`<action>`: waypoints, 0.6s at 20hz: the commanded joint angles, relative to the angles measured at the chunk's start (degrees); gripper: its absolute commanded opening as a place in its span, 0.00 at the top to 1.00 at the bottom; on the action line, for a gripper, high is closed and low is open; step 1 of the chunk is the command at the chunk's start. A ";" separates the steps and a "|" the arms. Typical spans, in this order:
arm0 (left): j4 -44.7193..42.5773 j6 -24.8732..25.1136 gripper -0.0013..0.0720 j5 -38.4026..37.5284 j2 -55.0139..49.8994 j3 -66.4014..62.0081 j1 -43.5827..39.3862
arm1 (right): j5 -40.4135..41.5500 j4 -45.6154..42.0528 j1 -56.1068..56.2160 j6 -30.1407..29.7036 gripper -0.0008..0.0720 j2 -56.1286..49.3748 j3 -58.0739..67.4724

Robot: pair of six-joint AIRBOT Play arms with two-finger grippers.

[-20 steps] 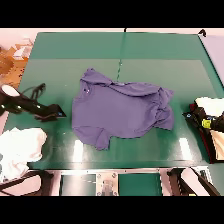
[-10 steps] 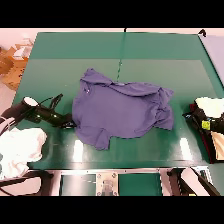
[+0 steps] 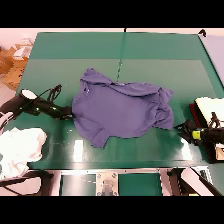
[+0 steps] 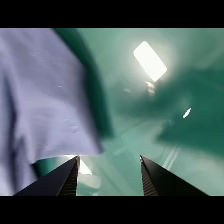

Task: Fold the shirts.

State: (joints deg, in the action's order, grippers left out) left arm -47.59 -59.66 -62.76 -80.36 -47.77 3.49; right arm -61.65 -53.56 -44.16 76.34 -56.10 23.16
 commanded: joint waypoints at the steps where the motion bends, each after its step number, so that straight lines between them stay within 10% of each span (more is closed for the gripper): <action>1: -0.20 -0.35 0.95 0.15 -0.02 -0.57 -0.04 | 4.63 5.03 0.04 -4.28 0.38 -2.86 -3.52; 8: 0.07 -1.55 0.95 0.33 0.00 -0.57 -0.04 | 4.96 18.32 0.07 -15.17 0.52 -11.72 -3.43; 12: 0.92 -1.60 0.96 -2.97 0.04 -4.57 -0.04 | -2.60 23.63 0.07 -19.19 0.97 -12.04 -2.01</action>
State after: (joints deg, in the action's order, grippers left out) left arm -47.46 -60.99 -63.29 -80.36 -49.89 3.44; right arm -58.70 -35.44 -44.10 60.75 -67.44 20.08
